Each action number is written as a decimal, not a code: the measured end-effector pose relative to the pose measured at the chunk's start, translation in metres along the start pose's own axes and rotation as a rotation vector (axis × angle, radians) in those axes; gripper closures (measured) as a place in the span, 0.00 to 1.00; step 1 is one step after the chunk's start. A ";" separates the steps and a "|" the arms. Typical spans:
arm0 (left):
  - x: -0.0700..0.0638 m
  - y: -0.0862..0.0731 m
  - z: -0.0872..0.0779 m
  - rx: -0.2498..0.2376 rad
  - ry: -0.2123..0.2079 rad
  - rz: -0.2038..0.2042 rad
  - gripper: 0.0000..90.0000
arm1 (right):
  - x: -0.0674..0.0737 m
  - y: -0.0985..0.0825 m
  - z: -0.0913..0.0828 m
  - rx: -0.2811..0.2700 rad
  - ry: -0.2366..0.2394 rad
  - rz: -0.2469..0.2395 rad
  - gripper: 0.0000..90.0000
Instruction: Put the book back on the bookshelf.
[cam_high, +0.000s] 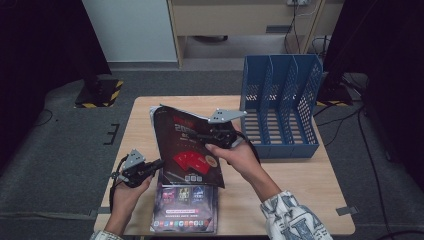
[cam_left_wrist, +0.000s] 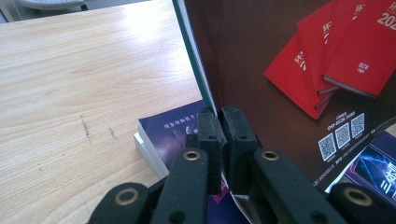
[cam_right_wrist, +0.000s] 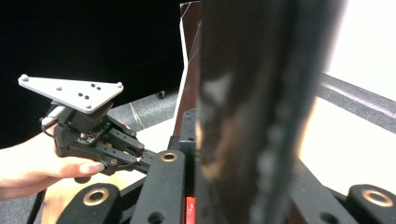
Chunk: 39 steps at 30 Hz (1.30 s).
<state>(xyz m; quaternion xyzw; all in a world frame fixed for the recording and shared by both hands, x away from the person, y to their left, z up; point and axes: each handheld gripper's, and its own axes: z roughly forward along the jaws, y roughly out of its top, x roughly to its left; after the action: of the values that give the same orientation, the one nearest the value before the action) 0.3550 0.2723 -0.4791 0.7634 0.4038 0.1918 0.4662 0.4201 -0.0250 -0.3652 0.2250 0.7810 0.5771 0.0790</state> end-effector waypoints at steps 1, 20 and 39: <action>0.000 0.000 0.000 0.000 0.000 0.000 0.96 | 0.000 0.001 0.000 -0.003 0.004 0.003 0.84; 0.002 -0.003 0.002 -0.035 0.015 -0.051 0.74 | 0.001 0.008 -0.004 -0.006 -0.036 -0.026 0.97; 0.019 -0.010 -0.001 -0.058 0.109 -0.190 0.30 | -0.002 0.034 -0.022 -0.083 -0.136 -0.086 0.97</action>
<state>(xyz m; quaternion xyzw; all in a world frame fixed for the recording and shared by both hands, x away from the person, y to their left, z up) 0.3615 0.2905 -0.4893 0.6962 0.4935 0.1997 0.4814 0.4223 -0.0376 -0.3268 0.2263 0.7584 0.5884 0.1658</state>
